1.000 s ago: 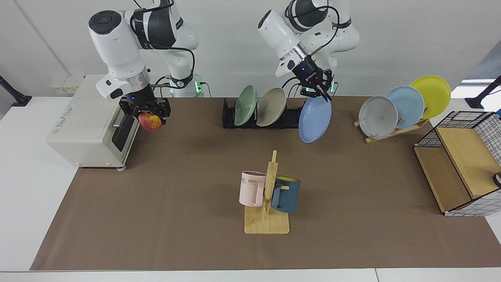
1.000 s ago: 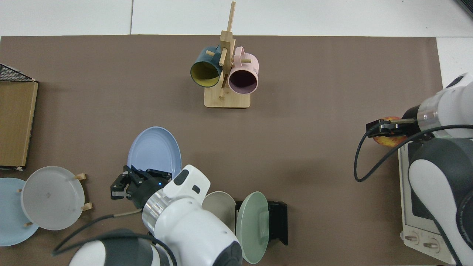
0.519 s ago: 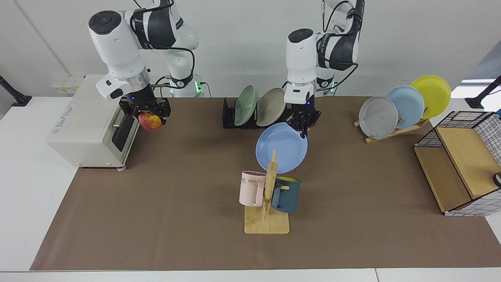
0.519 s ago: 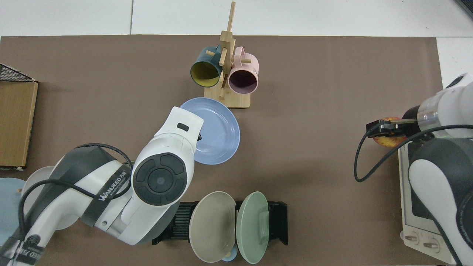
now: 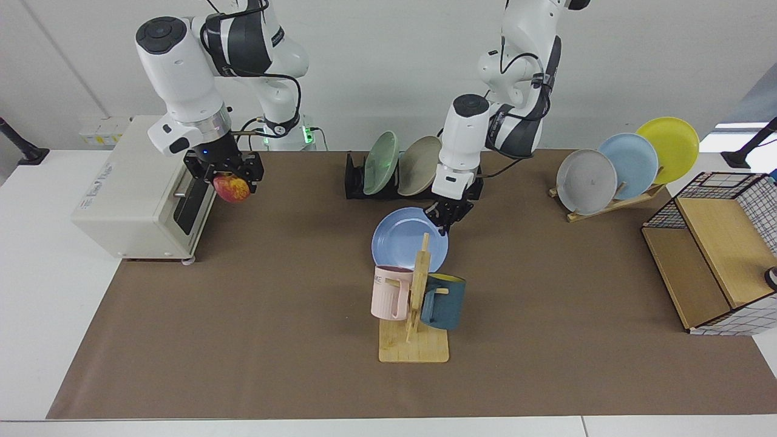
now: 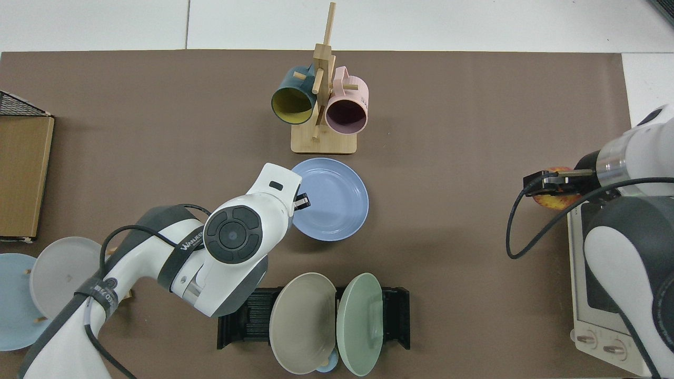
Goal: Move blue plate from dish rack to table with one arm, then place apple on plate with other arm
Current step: 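Carry the blue plate with the left gripper and lay it on the table, then retract the left gripper while the right gripper carries the apple toward the plate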
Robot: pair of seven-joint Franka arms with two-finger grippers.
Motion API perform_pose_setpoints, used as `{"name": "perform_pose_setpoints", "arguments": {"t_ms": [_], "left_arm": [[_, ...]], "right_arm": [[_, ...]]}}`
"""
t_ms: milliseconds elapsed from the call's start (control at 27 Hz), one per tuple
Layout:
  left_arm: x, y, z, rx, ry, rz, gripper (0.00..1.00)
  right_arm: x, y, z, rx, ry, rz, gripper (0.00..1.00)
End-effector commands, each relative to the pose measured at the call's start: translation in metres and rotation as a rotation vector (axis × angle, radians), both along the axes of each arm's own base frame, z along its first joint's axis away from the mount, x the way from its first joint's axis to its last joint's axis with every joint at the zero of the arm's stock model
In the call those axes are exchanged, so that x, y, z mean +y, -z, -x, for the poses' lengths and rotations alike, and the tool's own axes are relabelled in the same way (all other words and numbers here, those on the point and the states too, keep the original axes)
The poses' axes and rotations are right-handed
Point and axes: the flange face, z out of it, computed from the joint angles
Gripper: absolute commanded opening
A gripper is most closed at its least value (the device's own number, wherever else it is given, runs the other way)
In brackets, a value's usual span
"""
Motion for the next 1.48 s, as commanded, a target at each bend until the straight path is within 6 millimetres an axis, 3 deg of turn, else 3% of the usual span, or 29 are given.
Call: {"name": "perform_pose_setpoints", "arguments": {"t_ms": [0,259,444,481,519,593,667,704,778,963,1111,1222,1444], "left_arm": [[-0.001,0.01,0.009,-0.009,0.007,0.017,0.0],[-0.003,0.037,0.03,0.028,0.069,-0.016,0.0],[-0.003,0.05,0.028,0.034,0.099,-0.023,0.0],[-0.001,0.053,0.026,0.034,0.106,-0.03,0.06],[0.0,0.054,0.024,0.034,0.107,-0.032,0.19],[0.003,0.053,0.02,0.032,0.128,-0.04,0.57],[0.013,0.053,0.012,0.035,0.155,-0.059,0.82],[0.016,0.052,0.01,0.039,0.173,-0.07,0.91],[0.019,0.048,0.006,0.052,0.186,-0.091,0.99],[0.033,0.014,-0.014,0.111,0.216,-0.186,1.0],[0.054,-0.027,-0.035,0.133,0.224,-0.241,1.0],[0.075,-0.052,-0.05,0.161,0.229,-0.265,1.0],[0.117,-0.125,-0.061,0.182,0.271,-0.258,1.0]], "right_arm": [[-0.004,-0.005,0.008,0.005,0.0,-0.004,0.0],[-0.004,-0.005,0.008,0.005,0.0,-0.004,0.0],[-0.002,-0.004,0.008,0.006,-0.003,-0.005,0.0],[-0.002,-0.003,0.008,0.008,-0.003,-0.005,0.0],[-0.002,-0.003,0.008,0.008,-0.003,-0.006,0.0],[-0.001,0.0,0.009,0.014,-0.004,-0.009,0.0],[0.001,0.0,0.009,0.013,-0.008,-0.009,0.0],[0.002,0.001,0.009,0.013,-0.009,-0.011,0.0],[0.003,0.003,0.009,0.013,-0.009,-0.012,0.0],[0.008,0.009,0.01,0.016,-0.017,-0.015,0.0],[0.017,0.018,0.007,0.011,-0.023,-0.017,0.0],[0.044,0.028,0.008,-0.004,-0.051,-0.02,0.0],[0.095,0.051,0.003,-0.015,-0.006,-0.023,0.0]]}}
